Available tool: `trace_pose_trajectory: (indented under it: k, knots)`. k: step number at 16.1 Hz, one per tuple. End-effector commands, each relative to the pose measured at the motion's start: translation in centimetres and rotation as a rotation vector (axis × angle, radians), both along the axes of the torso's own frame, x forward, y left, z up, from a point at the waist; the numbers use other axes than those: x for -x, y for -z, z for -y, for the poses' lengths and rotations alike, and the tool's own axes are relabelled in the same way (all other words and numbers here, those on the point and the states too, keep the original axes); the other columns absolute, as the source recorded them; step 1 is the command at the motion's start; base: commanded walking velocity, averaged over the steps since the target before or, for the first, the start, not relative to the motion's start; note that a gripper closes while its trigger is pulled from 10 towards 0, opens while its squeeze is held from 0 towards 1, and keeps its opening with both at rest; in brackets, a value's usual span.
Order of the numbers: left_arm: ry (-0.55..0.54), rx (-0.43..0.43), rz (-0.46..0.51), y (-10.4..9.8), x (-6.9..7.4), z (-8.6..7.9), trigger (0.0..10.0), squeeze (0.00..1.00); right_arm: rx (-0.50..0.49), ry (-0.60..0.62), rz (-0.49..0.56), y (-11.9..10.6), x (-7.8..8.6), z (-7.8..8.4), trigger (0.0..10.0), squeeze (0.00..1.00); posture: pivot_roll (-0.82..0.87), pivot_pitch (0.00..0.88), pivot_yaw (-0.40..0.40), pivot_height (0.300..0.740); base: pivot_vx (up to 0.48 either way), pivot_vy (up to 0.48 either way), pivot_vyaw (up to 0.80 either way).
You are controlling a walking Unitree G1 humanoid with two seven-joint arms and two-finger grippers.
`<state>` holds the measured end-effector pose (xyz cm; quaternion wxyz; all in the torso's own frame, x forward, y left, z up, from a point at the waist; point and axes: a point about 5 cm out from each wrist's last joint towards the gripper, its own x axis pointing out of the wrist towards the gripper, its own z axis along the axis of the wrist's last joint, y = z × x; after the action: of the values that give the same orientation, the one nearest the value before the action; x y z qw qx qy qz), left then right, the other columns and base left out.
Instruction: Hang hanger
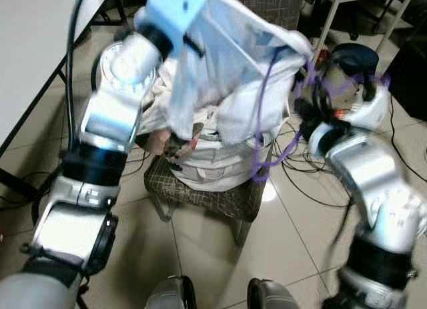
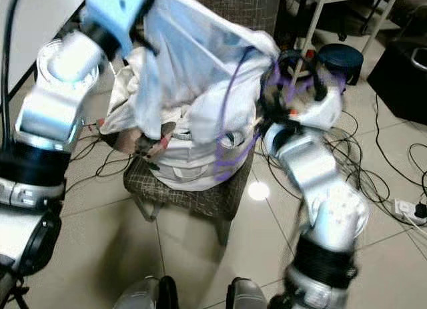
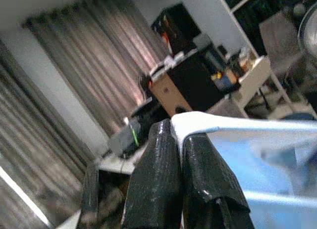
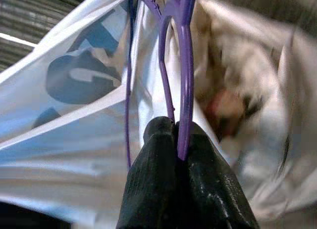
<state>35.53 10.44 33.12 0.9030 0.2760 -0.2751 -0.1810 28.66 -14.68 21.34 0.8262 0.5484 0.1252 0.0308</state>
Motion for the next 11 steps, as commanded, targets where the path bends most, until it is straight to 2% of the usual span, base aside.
trace_pose_trajectory:
  k: [1,2,3,5,6,7,8,10,11]
  knots:
    - [0.008,0.005,0.034,-1.0,0.1,-0.3,0.0,0.00,-0.065,0.026,0.034,-0.5,0.5,0.5,10.0,0.00,-0.13,0.094,0.071,0.740,0.000,0.000,0.00]
    - [0.028,-0.004,0.031,-1.0,0.1,-0.1,0.0,0.00,-0.102,0.011,0.060,-0.7,0.6,0.3,10.0,0.00,-0.13,0.094,0.072,0.740,0.000,0.000,0.00]
    - [0.068,-0.044,0.026,-0.5,0.4,0.6,0.0,0.00,-0.181,-0.016,0.107,-1.3,0.8,0.0,10.0,0.00,-0.13,0.093,0.074,0.740,0.000,0.000,0.00]
    - [0.130,-0.149,0.026,0.7,1.0,1.7,0.0,0.00,-0.239,-0.057,0.161,-2.2,1.2,-0.2,10.0,0.00,-0.12,0.095,0.073,0.740,0.000,0.000,0.00]
    - [0.154,-0.222,0.018,1.8,1.2,2.0,0.0,0.00,-0.303,-0.093,0.203,-3.0,1.6,-0.3,10.0,0.00,-0.12,0.095,0.070,0.740,0.000,0.000,0.00]
    - [0.161,-0.247,0.014,2.1,1.3,2.0,0.0,0.00,-0.337,-0.102,0.218,-3.5,1.8,-0.3,10.0,0.00,-0.12,0.096,0.071,0.740,0.000,0.000,0.00]
    - [0.193,-0.303,0.012,2.8,1.5,2.1,0.0,0.00,-0.419,-0.095,0.277,-4.8,2.1,0.1,10.0,0.00,-0.12,0.096,0.072,0.740,0.000,0.000,0.00]
    - [0.230,-0.335,-0.018,3.7,1.7,2.2,0.0,0.00,-0.433,-0.024,0.297,-5.6,1.6,1.2,10.0,0.00,-0.12,0.096,0.074,0.740,0.000,0.000,0.00]
    - [0.241,-0.325,-0.037,3.9,1.8,2.2,0.0,0.00,-0.394,0.043,0.276,-5.5,1.0,2.1,10.0,0.00,-0.13,0.095,0.076,0.740,0.000,0.000,0.00]
